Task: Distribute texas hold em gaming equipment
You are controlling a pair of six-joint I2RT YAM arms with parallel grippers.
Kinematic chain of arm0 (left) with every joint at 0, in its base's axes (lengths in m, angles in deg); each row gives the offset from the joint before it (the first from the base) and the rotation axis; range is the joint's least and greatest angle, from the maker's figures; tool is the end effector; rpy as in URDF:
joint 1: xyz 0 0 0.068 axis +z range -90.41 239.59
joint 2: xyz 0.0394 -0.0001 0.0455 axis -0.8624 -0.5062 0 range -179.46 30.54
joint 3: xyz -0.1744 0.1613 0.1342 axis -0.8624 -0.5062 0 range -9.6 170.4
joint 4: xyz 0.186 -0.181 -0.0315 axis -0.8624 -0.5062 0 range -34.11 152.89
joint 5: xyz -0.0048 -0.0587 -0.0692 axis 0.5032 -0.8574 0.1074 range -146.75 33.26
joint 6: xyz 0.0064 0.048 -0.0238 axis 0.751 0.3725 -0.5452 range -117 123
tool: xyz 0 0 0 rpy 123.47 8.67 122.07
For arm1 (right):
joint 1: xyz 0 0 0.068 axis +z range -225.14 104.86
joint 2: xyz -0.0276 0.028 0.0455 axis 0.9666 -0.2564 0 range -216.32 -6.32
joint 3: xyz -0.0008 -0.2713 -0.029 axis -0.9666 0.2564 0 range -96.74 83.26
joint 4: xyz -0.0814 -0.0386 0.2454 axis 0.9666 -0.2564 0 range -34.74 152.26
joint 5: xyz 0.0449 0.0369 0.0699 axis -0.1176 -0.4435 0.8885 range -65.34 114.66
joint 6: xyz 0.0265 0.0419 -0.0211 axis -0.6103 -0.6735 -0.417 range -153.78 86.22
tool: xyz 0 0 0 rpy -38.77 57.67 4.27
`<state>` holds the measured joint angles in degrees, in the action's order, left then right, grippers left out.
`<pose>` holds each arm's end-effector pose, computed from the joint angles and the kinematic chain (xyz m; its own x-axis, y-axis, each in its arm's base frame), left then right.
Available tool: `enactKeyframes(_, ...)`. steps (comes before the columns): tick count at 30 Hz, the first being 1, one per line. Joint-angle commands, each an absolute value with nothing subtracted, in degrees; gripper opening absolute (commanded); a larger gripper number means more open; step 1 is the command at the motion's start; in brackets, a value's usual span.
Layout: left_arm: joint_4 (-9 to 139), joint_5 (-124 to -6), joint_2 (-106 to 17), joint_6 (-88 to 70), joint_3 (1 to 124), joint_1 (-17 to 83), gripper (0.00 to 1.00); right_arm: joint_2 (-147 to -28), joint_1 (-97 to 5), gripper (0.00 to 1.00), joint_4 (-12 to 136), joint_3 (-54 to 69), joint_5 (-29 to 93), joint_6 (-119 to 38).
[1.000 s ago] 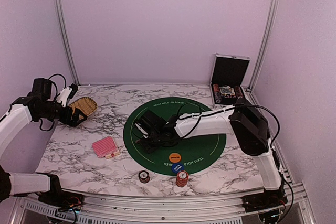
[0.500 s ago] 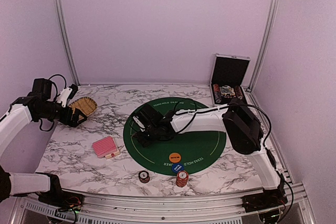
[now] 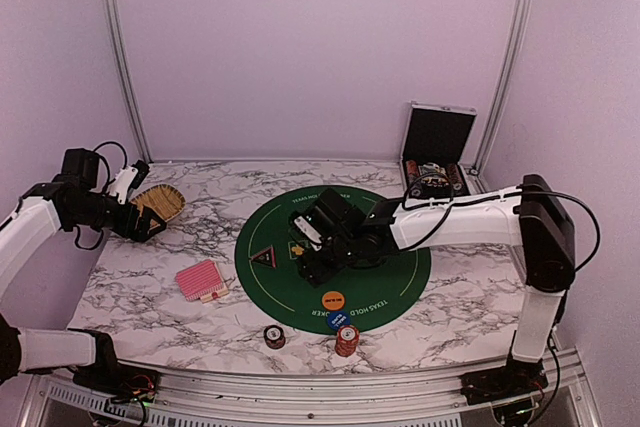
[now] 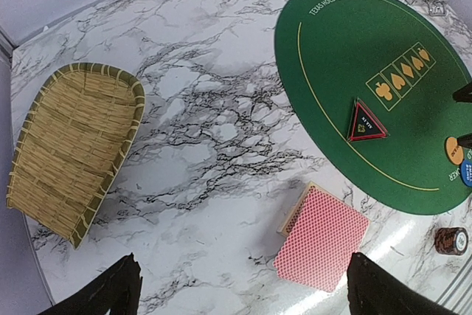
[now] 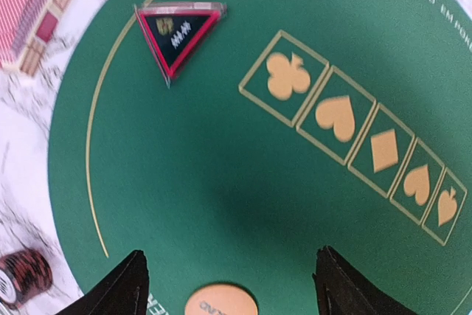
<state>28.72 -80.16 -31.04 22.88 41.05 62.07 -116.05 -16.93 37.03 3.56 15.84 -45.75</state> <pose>0.2220 -0.0045 0.2826 -0.5837 0.2871 -0.7595 0.4669 0.8840 -0.0247 0.2225 0.3485 0.2016 -0.5882 -0.5600 -0.5835 -0.6869 0.7267 -0.0051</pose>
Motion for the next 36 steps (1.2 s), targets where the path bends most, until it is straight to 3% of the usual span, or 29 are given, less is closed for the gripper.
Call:
enactKeyframes(1,27.0,-81.1,-31.7,23.8,42.4,62.4,0.99,-113.0,-17.2,0.79,33.2,9.1,15.3,-47.3)
enactKeyframes(3,27.0,-81.2,-31.9,23.8,42.4,62.4,0.99,-112.5,-17.2,0.86,32.4,10.3,15.8,-47.2)
enactKeyframes(6,26.9,-81.6,-32.0,23.8,42.5,62.4,0.99,-112.8,-17.2,0.89,31.4,10.9,15.8,-46.7)
enactKeyframes(15,26.3,-81.5,-31.1,24.0,42.7,62.4,0.99,-114.2,-16.9,0.83,30.2,9.9,17.4,-45.4)
enactKeyframes(36,26.2,-81.7,-31.4,24.4,43.0,62.4,0.99,-116.6,-15.7,0.78,28.3,9.8,20.4,-43.4)
